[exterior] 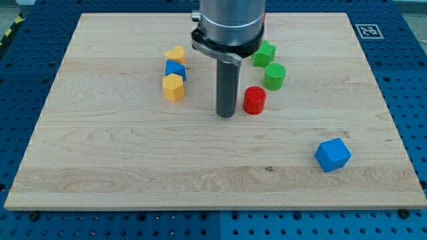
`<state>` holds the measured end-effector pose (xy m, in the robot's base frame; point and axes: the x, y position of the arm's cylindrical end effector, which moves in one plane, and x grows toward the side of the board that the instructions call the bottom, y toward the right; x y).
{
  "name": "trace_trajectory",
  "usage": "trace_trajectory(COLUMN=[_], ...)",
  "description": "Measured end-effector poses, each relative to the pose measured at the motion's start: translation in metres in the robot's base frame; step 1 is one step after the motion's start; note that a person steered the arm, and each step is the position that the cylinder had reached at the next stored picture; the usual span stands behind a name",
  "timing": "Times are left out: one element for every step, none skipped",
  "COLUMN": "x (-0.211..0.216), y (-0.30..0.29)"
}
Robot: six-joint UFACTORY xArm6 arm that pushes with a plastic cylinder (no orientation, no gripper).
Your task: Push the red circle bottom of the green circle
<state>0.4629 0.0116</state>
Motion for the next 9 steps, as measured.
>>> trace_trajectory(x=[-0.022, -0.024, -0.024, -0.023, -0.012, -0.012, -0.012, -0.011, -0.007], y=[0.0, 0.002, 0.015, 0.035, 0.048, 0.054, 0.054, 0.053, 0.05])
